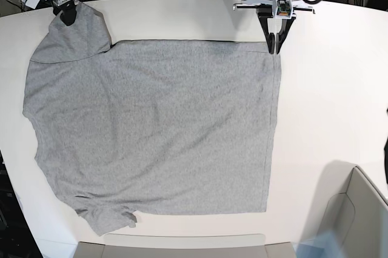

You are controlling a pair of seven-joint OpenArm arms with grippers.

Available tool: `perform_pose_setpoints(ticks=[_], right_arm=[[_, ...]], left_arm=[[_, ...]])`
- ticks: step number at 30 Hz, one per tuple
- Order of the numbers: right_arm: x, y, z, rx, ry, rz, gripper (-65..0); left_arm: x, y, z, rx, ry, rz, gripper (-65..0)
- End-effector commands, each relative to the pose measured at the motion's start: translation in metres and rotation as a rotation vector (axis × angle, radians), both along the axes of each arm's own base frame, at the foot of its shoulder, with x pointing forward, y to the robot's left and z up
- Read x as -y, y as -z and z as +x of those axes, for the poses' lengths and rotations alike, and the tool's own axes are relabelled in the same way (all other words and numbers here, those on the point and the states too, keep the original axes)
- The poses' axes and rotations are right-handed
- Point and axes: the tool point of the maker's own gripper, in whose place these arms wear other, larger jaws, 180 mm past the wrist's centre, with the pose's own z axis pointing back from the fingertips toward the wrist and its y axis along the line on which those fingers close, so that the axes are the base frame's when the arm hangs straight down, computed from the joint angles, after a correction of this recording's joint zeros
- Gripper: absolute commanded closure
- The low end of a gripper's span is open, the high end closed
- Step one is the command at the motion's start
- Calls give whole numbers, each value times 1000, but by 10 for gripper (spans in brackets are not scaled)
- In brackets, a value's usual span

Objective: Fold the T-shirt properly
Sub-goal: 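Move both grippers down to the shirt's shoulder corners, then grasp the shirt's shoulder corners with both grippers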

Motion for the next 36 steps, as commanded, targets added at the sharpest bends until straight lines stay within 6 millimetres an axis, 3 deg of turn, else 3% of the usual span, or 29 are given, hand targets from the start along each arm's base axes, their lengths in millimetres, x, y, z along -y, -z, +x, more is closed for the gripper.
perform_pose_setpoints(ticks=[1,7,10,13,16,20,25,27,36], right_arm=[[-1,-4,2,14,-13,-1,-269],[1,-3,2,13,-7,-5,-269],[3,-4,3,14,-9,-10,-269],[3,-3,1,10,-10,-11,-269],[3,-3,1,9,-12,-11,-269],[1,-3,0,7,-14,-6,-269],[1,-3,0,7,-15,-5,-269],[1,-3,-1,6,-14,-6,-269],[1,-4,1,10,-16,-5,-269]], left_arm=[[0,-11,2,42,-2,2,-77],[-1,-9,7,30,-6,-6,-81],[-3,-2,13,-39,-23,-33,-117],[-7,-1,24,-105,-77,-184,-171],[-4,1,36,-180,-30,-371,-184],[-23,11,52,-289,-60,-528,-184],[-61,13,60,-353,-138,-568,-184],[-66,23,59,-401,-147,-575,-185],[-51,67,54,-589,-73,-619,-184]])
